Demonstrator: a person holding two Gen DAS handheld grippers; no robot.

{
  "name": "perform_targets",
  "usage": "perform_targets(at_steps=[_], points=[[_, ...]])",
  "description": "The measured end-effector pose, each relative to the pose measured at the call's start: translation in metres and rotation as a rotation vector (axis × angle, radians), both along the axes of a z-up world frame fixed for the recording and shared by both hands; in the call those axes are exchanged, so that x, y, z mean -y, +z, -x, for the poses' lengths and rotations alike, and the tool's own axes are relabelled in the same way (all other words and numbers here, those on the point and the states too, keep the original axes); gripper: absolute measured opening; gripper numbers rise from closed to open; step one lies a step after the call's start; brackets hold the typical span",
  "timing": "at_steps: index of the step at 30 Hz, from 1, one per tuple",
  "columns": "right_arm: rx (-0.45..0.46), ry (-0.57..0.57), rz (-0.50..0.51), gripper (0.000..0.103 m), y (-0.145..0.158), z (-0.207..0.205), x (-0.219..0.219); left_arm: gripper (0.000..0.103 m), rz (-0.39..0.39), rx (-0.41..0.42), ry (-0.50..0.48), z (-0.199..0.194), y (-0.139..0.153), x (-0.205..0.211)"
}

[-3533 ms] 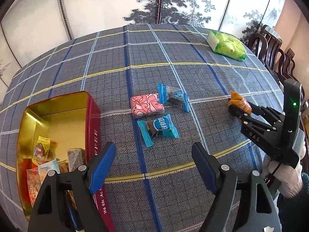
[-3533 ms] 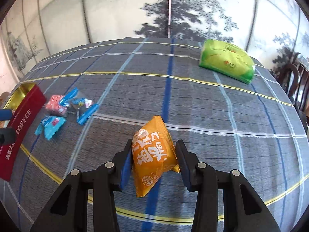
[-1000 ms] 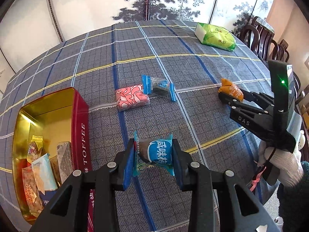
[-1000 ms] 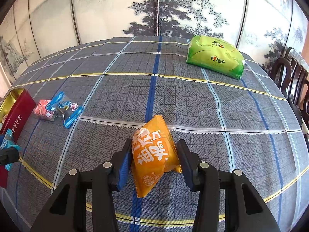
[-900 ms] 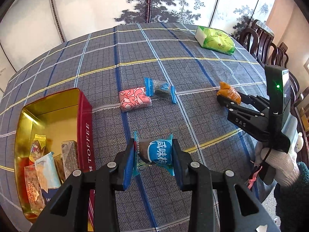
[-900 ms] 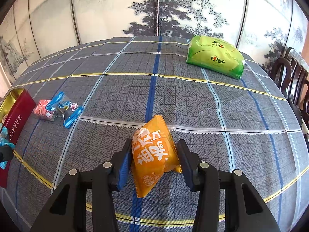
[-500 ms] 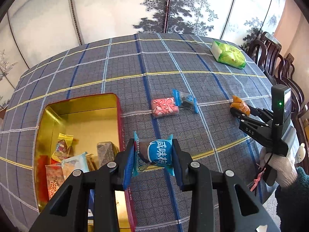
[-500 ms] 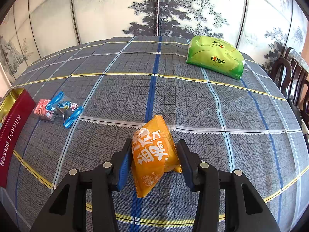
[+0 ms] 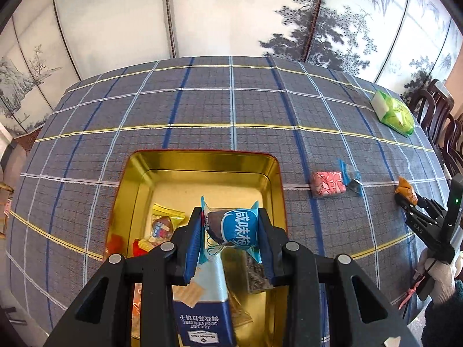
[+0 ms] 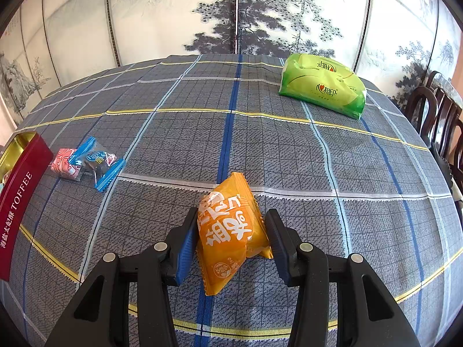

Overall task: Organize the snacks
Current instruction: 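Carry the blue candy over the gold tin with the left tool, then lower the blue candy into the tin and open the left tool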

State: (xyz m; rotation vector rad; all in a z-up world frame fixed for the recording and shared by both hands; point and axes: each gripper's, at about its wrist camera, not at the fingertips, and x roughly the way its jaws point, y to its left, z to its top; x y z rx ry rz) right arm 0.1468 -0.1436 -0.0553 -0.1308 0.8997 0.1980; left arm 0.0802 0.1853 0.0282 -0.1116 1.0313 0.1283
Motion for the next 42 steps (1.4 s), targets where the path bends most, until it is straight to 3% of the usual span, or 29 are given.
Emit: perform_targets(at_steps=[10, 28, 42], points=[[0.000, 0.000, 0.001, 0.048, 0.000, 0.000, -0.001, 0.032, 0.040, -0.042, 0.057, -0.020, -0.017, -0.037], [0.000, -0.001, 0.003, 0.048, 0.000, -0.001, -0.001, 0.032, 0.025, -0.134, 0.026, -0.037, -0.059, -0.029], [0.000, -0.002, 0.004, 0.049, 0.000, -0.001, -0.001, 0.033, 0.018, -0.172, 0.018, -0.033, -0.071, -0.022]])
